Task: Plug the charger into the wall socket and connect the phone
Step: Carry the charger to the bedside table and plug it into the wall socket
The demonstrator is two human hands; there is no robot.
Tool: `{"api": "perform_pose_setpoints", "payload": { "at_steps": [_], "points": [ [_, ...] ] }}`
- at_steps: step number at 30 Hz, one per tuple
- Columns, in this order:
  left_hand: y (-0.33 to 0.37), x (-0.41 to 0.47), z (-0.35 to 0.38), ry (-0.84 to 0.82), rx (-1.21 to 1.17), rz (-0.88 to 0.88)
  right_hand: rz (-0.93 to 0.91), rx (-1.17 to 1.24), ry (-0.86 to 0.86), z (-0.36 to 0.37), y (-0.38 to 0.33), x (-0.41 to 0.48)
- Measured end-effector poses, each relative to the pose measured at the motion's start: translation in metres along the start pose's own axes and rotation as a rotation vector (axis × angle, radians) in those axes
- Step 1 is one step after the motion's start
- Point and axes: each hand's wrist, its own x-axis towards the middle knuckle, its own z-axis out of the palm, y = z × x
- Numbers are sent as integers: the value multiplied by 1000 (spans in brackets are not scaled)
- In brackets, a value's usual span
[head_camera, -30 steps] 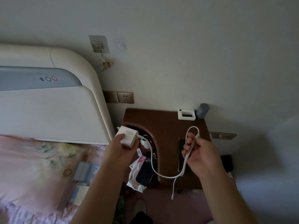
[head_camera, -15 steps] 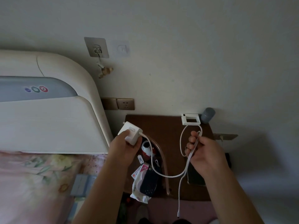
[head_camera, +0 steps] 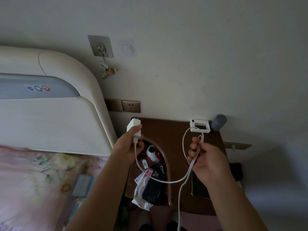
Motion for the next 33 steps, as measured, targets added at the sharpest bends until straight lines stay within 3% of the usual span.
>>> {"api": "perform_pose_setpoints", "payload": {
  "at_steps": [11,24,33],
  "points": [
    [12,34,5,16,-87,40,30,-46,-16,3,0,13],
    [36,109,9,137,37,66,68,-58,16,0,6,38],
    [41,147,12,131,79,106,120,-60,58,7,7,49]
  ]
}}
